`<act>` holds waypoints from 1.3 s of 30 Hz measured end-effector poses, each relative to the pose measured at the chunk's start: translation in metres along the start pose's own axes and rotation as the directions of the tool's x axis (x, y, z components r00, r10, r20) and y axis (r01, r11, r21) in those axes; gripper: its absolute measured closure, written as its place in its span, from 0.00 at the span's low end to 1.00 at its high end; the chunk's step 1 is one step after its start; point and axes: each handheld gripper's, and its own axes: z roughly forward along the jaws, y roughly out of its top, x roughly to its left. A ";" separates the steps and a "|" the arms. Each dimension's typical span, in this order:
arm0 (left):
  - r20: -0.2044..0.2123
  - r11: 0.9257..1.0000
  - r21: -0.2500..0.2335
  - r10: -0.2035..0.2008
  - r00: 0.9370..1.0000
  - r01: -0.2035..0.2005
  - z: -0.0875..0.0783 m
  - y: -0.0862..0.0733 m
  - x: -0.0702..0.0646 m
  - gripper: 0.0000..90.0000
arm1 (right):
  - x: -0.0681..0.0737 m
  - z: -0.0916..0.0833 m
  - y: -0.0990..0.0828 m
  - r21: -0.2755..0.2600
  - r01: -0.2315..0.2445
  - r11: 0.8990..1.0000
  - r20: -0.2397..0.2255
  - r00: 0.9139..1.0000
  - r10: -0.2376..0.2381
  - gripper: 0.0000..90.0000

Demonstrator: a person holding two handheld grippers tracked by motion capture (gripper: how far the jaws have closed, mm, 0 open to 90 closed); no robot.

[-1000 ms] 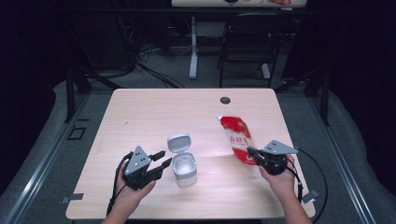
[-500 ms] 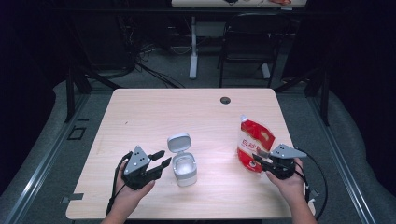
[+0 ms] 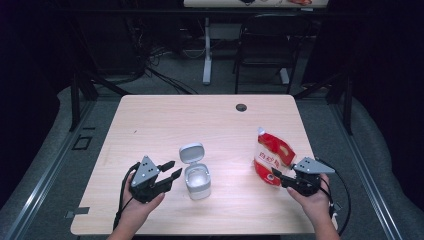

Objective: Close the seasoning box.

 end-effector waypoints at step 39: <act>-0.049 0.990 -0.041 -0.139 0.989 0.137 0.003 0.011 0.050 0.80 | 0.004 -0.039 -0.015 -0.018 -0.066 0.998 0.108 0.992 0.067 0.51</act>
